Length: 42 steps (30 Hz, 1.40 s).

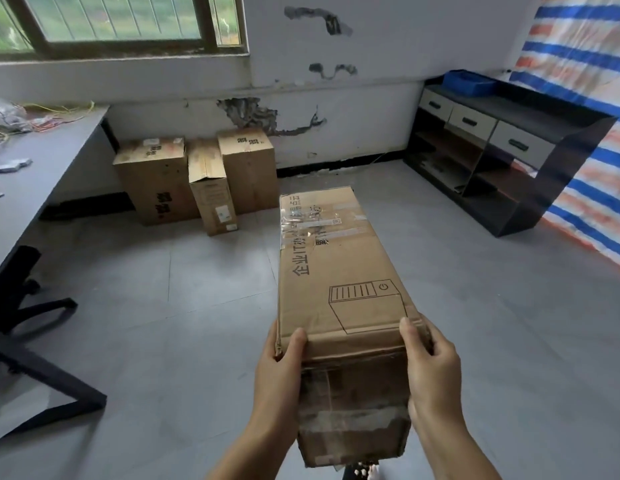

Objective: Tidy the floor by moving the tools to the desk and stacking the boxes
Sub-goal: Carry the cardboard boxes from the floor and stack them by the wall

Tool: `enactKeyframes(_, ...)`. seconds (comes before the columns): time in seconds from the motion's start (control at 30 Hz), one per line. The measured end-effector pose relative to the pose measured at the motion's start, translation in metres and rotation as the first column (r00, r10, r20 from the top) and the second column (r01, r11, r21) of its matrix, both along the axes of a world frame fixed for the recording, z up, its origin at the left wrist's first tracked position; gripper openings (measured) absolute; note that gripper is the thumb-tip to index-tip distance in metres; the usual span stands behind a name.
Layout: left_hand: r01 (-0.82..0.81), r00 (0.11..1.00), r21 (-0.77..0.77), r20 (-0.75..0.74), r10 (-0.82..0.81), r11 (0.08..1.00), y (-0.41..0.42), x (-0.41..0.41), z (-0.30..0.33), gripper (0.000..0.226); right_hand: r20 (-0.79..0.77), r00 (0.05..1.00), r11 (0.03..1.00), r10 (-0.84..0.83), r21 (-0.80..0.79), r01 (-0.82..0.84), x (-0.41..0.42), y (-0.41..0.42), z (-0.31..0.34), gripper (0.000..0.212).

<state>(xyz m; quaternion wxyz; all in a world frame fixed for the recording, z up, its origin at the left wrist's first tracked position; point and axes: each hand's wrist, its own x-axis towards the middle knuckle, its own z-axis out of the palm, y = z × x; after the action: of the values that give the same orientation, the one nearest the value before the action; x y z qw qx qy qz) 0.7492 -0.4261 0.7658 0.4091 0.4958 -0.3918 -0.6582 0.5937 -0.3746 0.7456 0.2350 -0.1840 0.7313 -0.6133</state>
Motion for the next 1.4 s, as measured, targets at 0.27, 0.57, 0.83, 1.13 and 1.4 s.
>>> enactKeyframes(0.27,-0.129,0.991,0.030,-0.027,0.129,0.991,-0.137,-0.119,0.014,0.026,-0.058,0.986,0.988,0.154,0.027,-0.153,-0.126,-0.160,0.018,0.044)
enactKeyframes(0.57,-0.190,0.980,0.026,-0.051,0.191,0.981,-0.307,-0.181,0.012,0.025,-0.058,0.980,0.982,0.188,-0.002,-0.189,-0.187,-0.339,0.020,0.050)
enactKeyframes(0.83,-0.113,0.992,0.000,-0.047,0.113,0.994,-0.504,-0.207,0.017,0.023,-0.076,0.992,0.994,0.105,-0.026,-0.107,-0.211,-0.521,0.030,0.031)
enactKeyframes(1.13,-0.115,0.990,0.022,-0.075,0.116,0.993,-0.674,-0.243,0.023,0.025,-0.095,0.991,0.996,0.091,-0.014,-0.093,-0.243,-0.690,0.041,0.037)
enactKeyframes(1.4,-0.250,0.962,0.074,-0.099,0.256,0.966,-0.840,-0.296,0.009,0.029,-0.159,0.955,0.968,0.251,0.046,-0.247,-0.293,-0.876,0.050,0.046)
